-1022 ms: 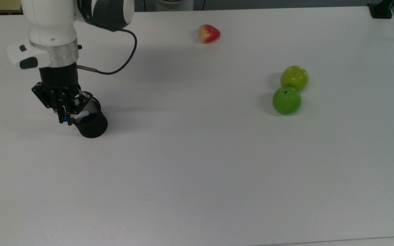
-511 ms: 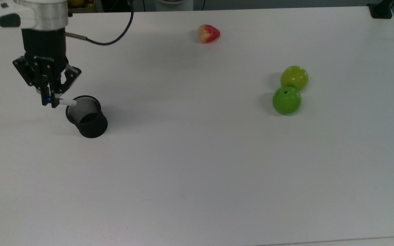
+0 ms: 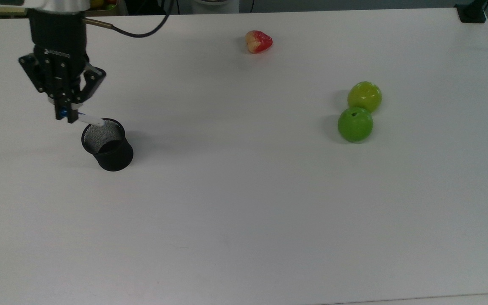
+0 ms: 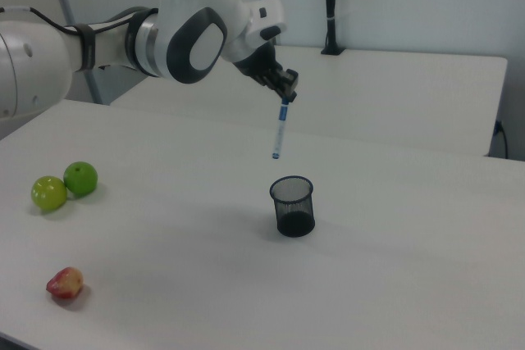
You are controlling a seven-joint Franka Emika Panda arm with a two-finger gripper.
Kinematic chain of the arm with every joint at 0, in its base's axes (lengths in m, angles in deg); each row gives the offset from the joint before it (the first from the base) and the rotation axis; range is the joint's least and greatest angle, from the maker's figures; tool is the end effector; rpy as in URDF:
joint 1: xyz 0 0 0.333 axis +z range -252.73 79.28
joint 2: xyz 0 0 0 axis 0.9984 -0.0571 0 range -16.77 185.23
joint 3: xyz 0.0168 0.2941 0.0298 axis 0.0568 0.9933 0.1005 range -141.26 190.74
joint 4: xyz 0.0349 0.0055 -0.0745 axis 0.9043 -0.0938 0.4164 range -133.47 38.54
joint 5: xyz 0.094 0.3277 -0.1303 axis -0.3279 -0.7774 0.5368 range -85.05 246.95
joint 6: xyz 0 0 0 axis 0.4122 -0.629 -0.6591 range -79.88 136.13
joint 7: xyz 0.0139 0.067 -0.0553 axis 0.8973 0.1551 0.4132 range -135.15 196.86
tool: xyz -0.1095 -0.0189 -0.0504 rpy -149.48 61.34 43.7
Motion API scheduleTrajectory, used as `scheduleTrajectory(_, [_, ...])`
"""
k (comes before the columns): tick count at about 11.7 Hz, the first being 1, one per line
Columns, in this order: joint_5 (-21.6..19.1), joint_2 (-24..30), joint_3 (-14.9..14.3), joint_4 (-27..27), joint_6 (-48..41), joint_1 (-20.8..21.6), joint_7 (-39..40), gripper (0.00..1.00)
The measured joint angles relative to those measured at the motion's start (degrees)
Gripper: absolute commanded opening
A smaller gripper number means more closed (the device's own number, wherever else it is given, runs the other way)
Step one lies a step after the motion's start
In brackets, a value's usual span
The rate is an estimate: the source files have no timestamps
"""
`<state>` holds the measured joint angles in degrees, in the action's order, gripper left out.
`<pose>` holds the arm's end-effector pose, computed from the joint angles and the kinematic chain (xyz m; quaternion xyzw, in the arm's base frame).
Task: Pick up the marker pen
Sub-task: 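Lift the blue marker up out of the pen cup, then carry the marker away from the cup and lower it to the table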
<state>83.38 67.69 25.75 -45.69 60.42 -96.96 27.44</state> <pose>0.6607 -0.1094 0.5319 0.9501 -0.0950 0.2955 0.0308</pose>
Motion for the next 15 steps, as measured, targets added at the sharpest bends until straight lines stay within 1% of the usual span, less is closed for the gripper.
scheduleTrajectory(5, [-0.01,-0.26,0.49,-0.29,-13.05,6.41,-1.67,0.03])
scheduleTrajectory(7, [-0.02,-0.73,1.10,-0.61,-16.78,8.83,-1.78,0.03])
scheduleTrajectory(8, [-0.03,-1.05,2.15,-0.72,-18.69,9.25,-1.81,0.05])
scheduleTrajectory(11, [-0.26,-3.12,5.31,-1.06,-24.11,9.70,-1.86,0.05])
scheduleTrajectory(13, [-0.44,-4.39,6.60,-1.17,-24.87,9.87,-1.86,0.05])
scheduleTrajectory(15, [-0.46,-6.55,7.18,-1.21,-24.95,11.65,-1.87,0.05])
